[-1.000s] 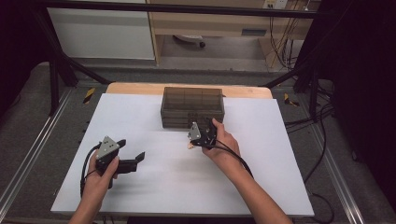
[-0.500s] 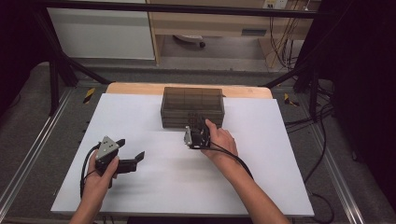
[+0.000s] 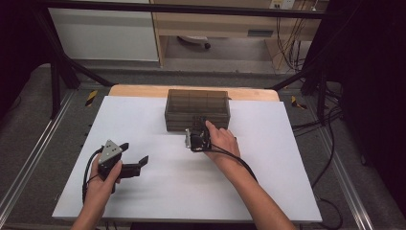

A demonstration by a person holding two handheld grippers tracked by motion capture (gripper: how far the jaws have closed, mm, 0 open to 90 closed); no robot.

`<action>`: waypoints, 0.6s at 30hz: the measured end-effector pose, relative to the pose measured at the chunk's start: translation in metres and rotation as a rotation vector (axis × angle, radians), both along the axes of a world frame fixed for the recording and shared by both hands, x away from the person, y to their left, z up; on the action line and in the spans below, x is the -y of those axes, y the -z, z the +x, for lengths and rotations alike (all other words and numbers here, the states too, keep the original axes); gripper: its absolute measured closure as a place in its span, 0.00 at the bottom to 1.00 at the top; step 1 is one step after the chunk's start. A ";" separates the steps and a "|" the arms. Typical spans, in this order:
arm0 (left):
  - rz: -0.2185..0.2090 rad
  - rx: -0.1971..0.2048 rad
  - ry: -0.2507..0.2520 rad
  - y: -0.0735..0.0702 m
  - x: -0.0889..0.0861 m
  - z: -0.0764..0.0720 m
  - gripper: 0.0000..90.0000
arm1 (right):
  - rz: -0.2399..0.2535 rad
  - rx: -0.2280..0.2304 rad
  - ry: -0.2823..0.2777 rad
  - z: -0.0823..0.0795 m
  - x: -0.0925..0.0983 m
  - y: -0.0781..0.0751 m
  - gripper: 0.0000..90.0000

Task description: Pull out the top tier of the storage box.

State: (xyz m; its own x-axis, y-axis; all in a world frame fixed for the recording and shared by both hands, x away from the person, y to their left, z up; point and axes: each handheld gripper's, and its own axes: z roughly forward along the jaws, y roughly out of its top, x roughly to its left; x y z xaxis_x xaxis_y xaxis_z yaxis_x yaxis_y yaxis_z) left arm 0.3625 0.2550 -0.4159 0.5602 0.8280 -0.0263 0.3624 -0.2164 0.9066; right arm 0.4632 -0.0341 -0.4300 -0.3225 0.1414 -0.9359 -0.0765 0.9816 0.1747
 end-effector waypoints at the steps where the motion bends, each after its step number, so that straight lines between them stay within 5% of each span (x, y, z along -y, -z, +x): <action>1: -0.001 -0.001 0.000 0.000 0.000 0.000 0.09 | -0.001 0.003 -0.002 0.000 -0.001 0.000 0.83; 18: 0.004 -0.006 0.006 0.000 0.000 0.000 0.09 | -0.099 0.088 -0.019 -0.001 -0.012 0.006 0.89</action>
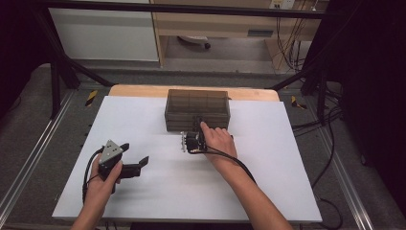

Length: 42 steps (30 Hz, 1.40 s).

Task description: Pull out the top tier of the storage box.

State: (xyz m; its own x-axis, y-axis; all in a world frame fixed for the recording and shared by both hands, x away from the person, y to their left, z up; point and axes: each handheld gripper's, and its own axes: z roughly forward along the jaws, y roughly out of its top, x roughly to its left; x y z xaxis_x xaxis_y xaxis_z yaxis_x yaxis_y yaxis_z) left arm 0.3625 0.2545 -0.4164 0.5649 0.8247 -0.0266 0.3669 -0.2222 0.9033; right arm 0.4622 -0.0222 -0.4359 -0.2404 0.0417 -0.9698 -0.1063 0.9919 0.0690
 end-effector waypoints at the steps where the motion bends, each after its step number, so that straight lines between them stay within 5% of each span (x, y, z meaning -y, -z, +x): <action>1: 0.000 0.000 0.000 0.000 0.000 0.000 0.09 | -0.005 0.003 0.000 0.000 0.000 0.000 0.89; 42: 0.012 -0.008 -0.004 0.001 0.000 0.000 0.10 | 0.052 -0.050 -0.031 -0.029 0.005 -0.006 0.89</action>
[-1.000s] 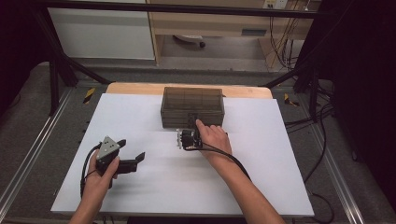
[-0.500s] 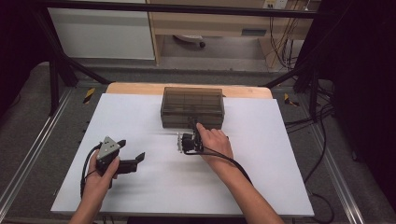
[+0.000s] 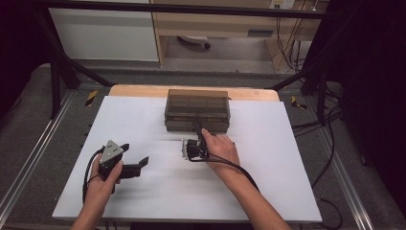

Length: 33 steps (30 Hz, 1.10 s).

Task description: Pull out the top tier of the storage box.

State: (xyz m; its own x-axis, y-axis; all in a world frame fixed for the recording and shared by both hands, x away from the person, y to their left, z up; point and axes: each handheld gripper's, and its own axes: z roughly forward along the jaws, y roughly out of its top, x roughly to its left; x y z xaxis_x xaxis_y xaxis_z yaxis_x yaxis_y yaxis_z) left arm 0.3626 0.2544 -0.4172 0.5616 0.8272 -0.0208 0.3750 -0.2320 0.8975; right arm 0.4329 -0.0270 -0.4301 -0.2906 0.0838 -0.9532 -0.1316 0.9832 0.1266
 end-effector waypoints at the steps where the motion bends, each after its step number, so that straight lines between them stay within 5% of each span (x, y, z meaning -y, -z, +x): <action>1: -0.003 0.000 -0.002 0.000 0.000 0.000 0.10 | 0.002 0.000 -0.001 -0.001 0.000 0.000 0.89; 27: 0.008 -0.011 0.001 0.001 0.001 0.001 0.10 | 0.014 -0.011 -0.011 -0.011 0.002 -0.001 0.89; 33: 0.011 -0.014 0.004 0.002 0.001 0.001 0.09 | 0.067 -0.069 -0.024 -0.015 0.007 -0.008 0.66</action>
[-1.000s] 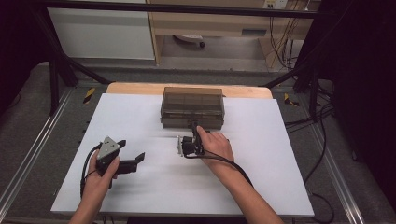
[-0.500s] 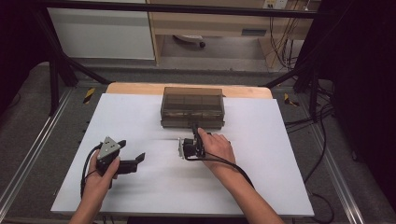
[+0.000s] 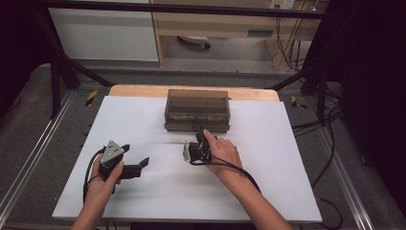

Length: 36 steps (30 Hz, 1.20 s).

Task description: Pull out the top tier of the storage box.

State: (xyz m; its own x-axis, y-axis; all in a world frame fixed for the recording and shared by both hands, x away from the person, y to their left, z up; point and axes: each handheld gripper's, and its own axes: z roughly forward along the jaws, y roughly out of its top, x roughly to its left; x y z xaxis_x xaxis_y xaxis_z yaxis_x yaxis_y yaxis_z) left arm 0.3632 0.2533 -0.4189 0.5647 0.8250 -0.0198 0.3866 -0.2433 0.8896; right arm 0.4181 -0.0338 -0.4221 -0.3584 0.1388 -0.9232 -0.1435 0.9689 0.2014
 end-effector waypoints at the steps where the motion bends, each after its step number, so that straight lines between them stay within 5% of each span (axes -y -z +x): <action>1: 0.000 -0.002 -0.001 0.000 0.000 0.000 0.10 | 0.019 -0.018 -0.002 -0.001 0.002 -0.002 0.62; 4: 0.001 -0.001 0.001 0.000 0.000 0.000 0.10 | 0.054 -0.092 0.017 -0.001 0.007 -0.007 0.42; 13: 0.005 -0.007 0.006 0.001 0.002 0.000 0.09 | 0.225 -0.324 0.033 0.003 0.033 -0.024 0.22; 27: 0.011 -0.008 0.009 0.001 0.002 0.000 0.10 | 0.392 -0.474 0.014 0.030 0.065 -0.053 0.25; 36: 0.019 -0.012 0.015 0.002 0.003 0.000 0.10 | 0.387 -0.534 0.011 0.051 0.067 -0.052 0.39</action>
